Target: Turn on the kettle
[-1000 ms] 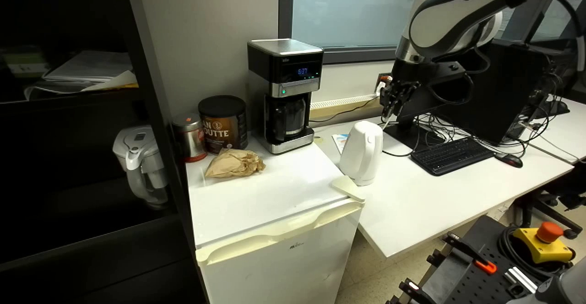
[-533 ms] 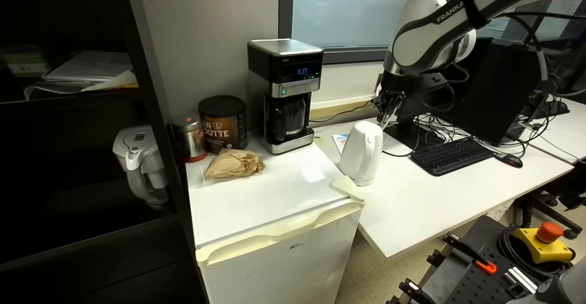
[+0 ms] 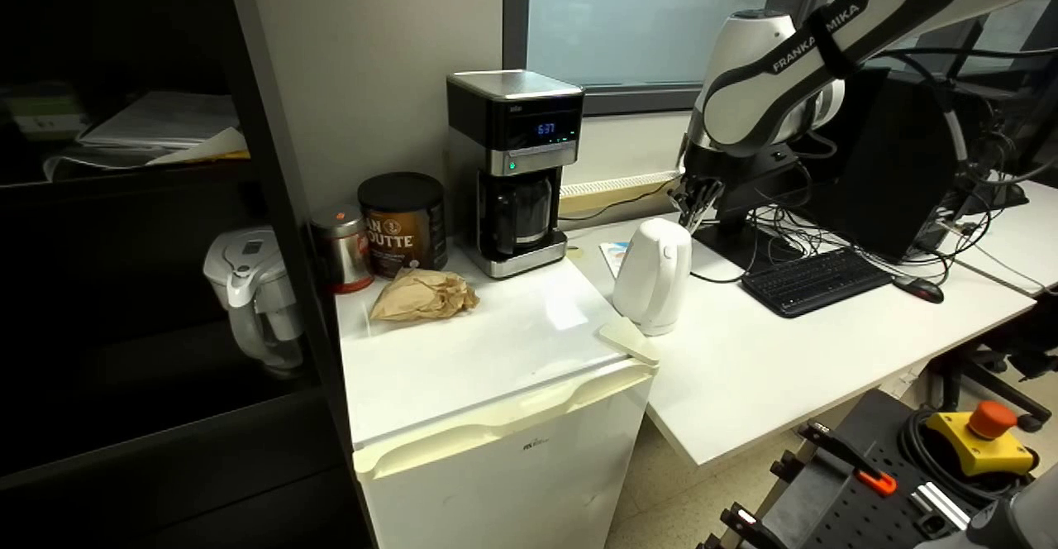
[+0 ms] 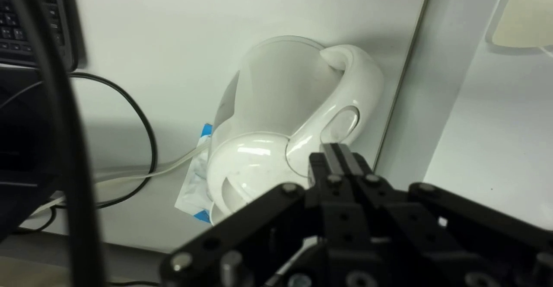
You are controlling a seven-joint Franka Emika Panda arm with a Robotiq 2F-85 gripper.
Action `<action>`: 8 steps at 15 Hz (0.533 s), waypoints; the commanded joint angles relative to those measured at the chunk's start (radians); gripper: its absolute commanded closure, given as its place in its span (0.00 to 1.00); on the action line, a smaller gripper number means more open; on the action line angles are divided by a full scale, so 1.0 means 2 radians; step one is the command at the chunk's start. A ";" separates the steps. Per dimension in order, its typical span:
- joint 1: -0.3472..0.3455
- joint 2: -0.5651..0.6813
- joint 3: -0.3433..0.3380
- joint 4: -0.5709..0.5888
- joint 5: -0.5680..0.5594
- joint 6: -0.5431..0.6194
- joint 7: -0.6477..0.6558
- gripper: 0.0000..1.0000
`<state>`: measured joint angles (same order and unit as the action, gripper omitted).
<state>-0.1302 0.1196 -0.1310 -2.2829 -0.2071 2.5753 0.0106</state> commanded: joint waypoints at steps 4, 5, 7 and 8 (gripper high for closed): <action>0.005 0.025 -0.008 0.004 -0.016 0.038 0.011 1.00; 0.005 0.027 -0.007 0.003 -0.014 0.042 0.011 1.00; 0.006 0.032 -0.007 0.003 -0.012 0.048 0.010 1.00; 0.007 0.034 -0.007 0.002 -0.012 0.052 0.010 1.00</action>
<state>-0.1282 0.1663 -0.1360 -2.2832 -0.2155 2.6436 0.0140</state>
